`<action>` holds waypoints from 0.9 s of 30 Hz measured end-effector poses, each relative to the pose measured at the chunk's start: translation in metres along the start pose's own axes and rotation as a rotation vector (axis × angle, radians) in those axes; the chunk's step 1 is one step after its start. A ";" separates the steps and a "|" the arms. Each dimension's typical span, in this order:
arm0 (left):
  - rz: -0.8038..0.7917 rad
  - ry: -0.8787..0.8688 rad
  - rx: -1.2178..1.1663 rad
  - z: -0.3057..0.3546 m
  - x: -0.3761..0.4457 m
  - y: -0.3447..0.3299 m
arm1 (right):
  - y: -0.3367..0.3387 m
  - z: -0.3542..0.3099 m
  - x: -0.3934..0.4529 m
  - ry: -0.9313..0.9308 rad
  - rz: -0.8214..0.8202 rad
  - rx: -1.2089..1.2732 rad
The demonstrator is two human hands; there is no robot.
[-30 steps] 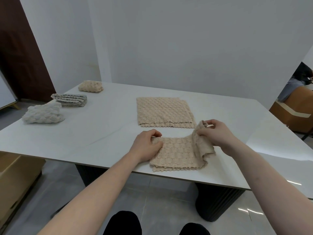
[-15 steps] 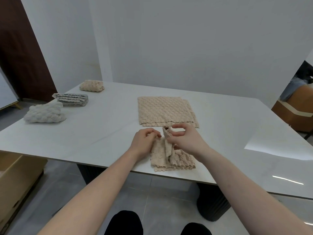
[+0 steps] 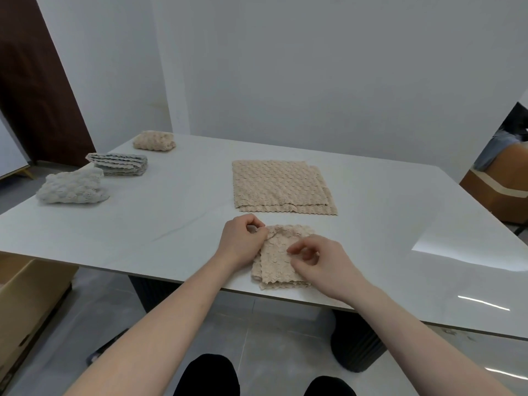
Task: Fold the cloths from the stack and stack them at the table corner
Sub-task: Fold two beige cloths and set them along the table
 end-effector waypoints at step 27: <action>-0.007 -0.115 0.153 0.008 -0.004 -0.002 | 0.013 0.040 0.011 -0.274 0.136 0.160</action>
Point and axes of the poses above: each hand's wrist, its own x-axis towards the middle knuckle, its own y-axis out of the back of the hand, z = x × y, the point moved 4 cm from there along x, towards the middle knuckle, and after that the axes turned 2 degrees about y, right-handed, at the moved point
